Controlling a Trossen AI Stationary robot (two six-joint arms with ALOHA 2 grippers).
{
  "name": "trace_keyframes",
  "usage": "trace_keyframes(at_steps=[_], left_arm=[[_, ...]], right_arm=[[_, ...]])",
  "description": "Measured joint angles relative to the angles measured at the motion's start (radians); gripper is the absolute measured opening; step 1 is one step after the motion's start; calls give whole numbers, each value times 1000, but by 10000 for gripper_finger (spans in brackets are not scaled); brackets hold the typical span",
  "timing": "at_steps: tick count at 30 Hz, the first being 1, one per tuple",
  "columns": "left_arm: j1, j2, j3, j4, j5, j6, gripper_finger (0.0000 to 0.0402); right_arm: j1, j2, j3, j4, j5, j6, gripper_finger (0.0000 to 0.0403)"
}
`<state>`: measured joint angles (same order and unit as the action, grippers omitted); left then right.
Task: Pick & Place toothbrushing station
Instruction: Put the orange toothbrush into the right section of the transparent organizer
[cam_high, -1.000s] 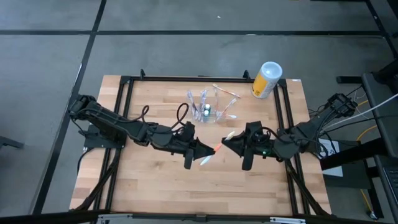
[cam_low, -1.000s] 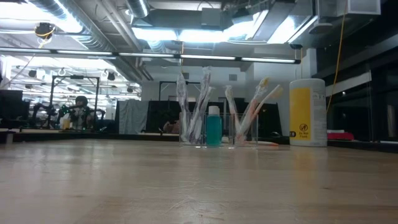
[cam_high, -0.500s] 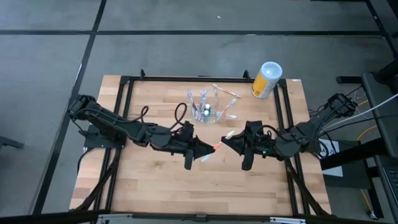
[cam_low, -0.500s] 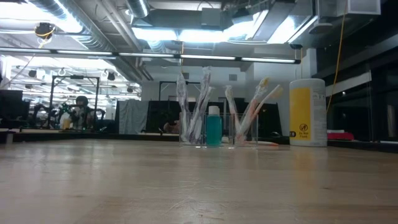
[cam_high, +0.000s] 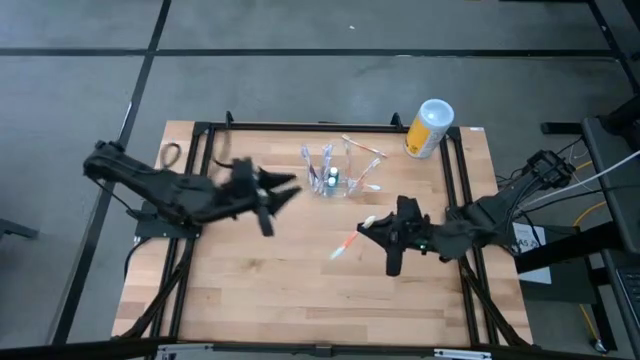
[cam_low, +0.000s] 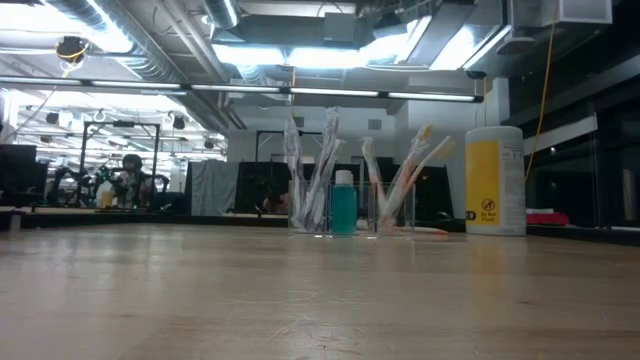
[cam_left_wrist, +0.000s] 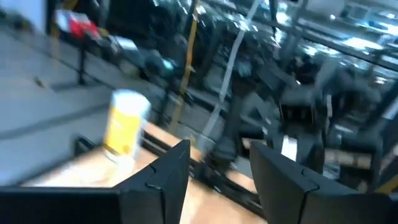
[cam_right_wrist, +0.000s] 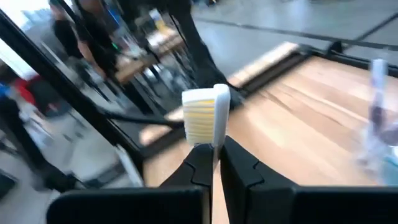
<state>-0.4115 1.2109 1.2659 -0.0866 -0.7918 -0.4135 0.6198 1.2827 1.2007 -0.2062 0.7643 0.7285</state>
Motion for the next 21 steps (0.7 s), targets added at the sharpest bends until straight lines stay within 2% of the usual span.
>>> trace_keyframes(at_steps=[5,10,16,21], left_arm=[[-81,-67,0,-2,-84,136,162],[-176,-50,0,-6,-151,193,149],[-256,22,-2,-21,-253,128,137],[-290,64,-2,-21,-291,61,136]], right_arm=[[-96,0,0,-164,-68,-18,13],[-246,0,0,-347,-85,-77,13],[-423,0,0,-418,-82,-191,13],[-526,9,0,-419,-144,-259,13]])
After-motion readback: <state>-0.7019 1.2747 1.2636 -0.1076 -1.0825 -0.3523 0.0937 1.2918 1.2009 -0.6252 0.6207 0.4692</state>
